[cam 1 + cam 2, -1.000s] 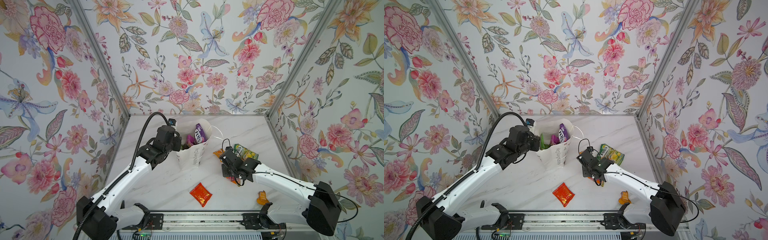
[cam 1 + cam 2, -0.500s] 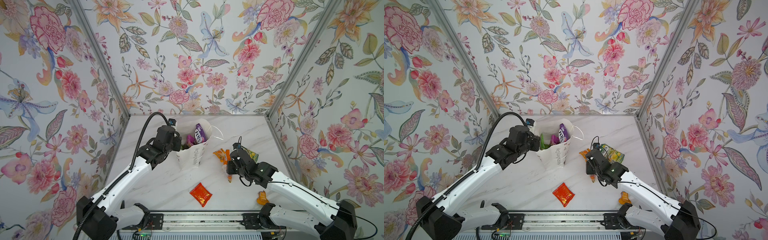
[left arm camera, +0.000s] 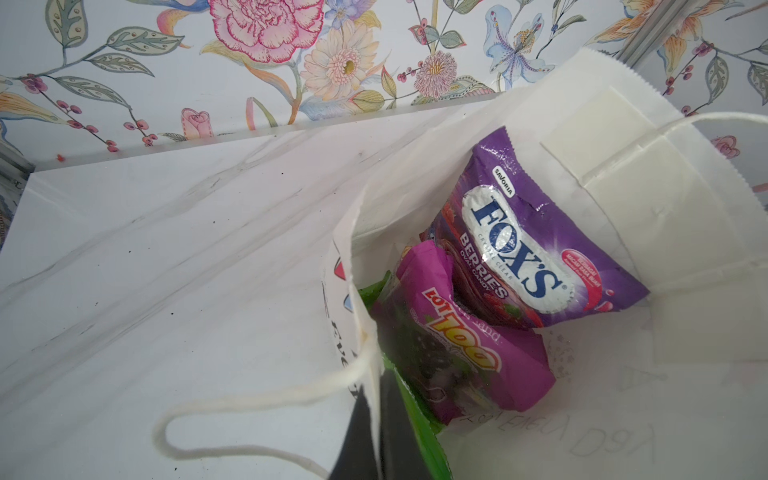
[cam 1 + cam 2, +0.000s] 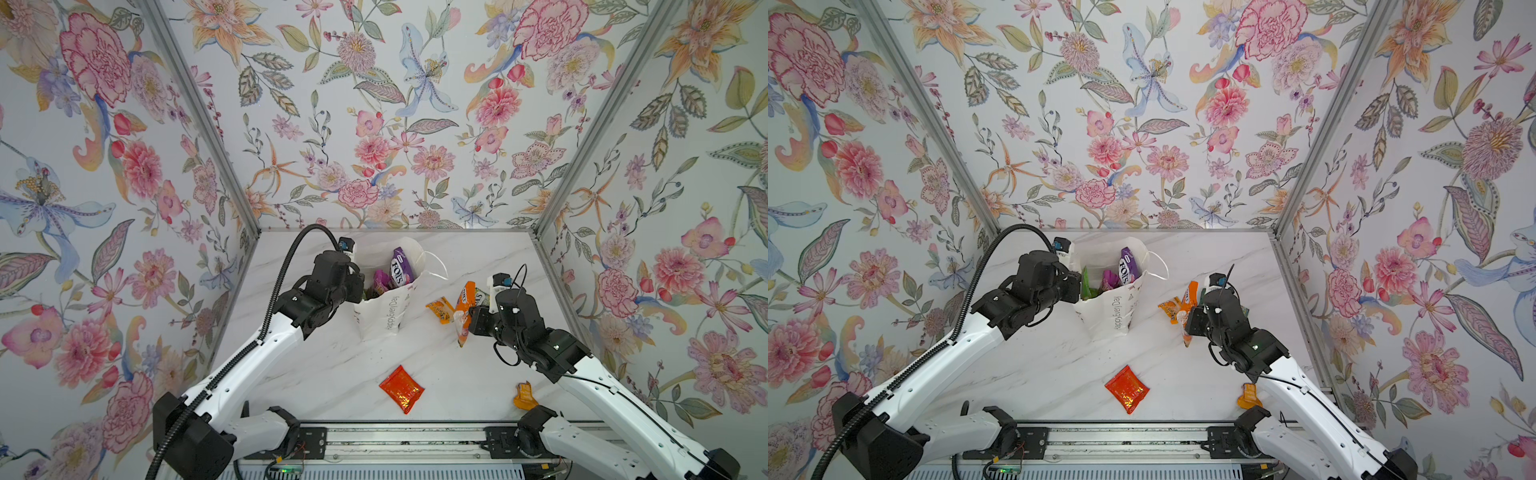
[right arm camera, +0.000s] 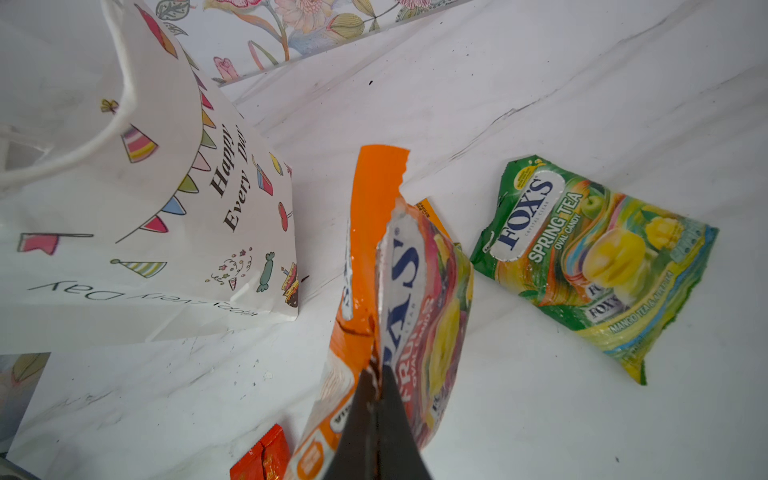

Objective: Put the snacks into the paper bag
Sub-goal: 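Lift the orange Fox's bag with the right gripper toward the paper bag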

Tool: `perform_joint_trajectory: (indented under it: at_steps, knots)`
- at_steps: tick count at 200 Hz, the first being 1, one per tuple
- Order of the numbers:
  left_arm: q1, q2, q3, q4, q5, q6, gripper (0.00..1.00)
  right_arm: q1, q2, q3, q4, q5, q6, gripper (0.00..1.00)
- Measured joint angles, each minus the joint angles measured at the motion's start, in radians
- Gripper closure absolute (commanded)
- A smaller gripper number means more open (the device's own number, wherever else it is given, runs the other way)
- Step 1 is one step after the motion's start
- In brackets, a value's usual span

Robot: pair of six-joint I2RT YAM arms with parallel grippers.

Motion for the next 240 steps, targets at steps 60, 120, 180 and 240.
perform_joint_trajectory:
  at_steps: [60, 120, 180, 240]
  knots:
    - [0.0, 0.0, 0.0, 0.003, 0.008, 0.008, 1.0, -0.105, 0.023, 0.137, 0.023, -0.052, -0.039, 1.0]
    - [0.0, 0.0, 0.0, 0.003, 0.004, 0.013, 1.0, -0.141, 0.124, 0.299, 0.116, -0.117, -0.06, 1.0]
    - [0.008, 0.0, 0.0, 0.001, 0.005, 0.014, 1.0, -0.141, 0.23, 0.459, 0.201, -0.187, -0.061, 1.0]
    - [0.032, 0.043, 0.068, -0.052, 0.016, -0.019, 1.0, -0.054, 0.369, 0.682, 0.239, -0.236, -0.098, 1.0]
